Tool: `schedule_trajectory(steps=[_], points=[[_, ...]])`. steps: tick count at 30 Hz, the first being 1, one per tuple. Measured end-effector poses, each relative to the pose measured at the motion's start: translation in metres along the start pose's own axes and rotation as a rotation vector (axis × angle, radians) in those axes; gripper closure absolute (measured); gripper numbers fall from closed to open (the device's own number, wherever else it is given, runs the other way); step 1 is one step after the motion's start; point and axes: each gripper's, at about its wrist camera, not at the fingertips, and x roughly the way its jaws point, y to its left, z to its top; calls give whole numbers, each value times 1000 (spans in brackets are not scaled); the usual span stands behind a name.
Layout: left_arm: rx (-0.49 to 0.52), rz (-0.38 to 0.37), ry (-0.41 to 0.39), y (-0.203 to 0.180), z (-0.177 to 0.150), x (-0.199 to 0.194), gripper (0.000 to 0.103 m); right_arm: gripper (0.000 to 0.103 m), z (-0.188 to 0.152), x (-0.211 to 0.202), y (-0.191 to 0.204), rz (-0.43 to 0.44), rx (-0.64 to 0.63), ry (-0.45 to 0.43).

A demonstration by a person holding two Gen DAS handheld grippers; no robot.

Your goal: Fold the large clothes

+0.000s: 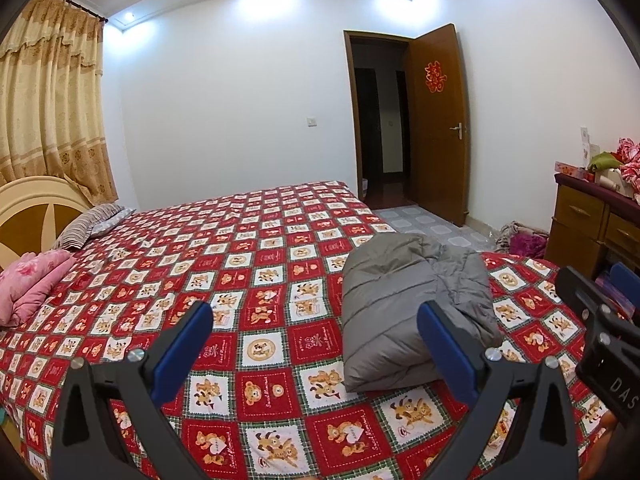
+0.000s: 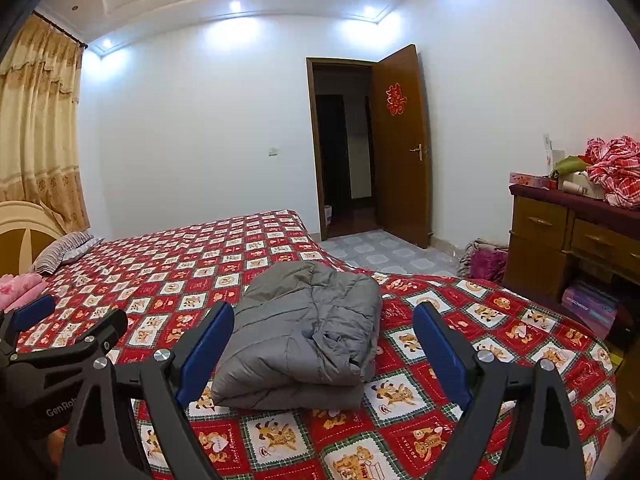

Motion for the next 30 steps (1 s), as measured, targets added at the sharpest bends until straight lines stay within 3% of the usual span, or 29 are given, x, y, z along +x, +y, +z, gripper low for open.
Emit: schedule_trajectory(steps=[7, 15, 30], points=[[-1, 0, -2, 0, -1, 1, 0, 12, -1, 2, 0, -2, -4, 8], [-22, -78, 0, 3, -3, 2, 0, 12, -3, 6, 1, -6, -10, 22], [21, -46, -27, -4, -2, -3, 0, 12, -5, 7, 5, -7, -18, 30]])
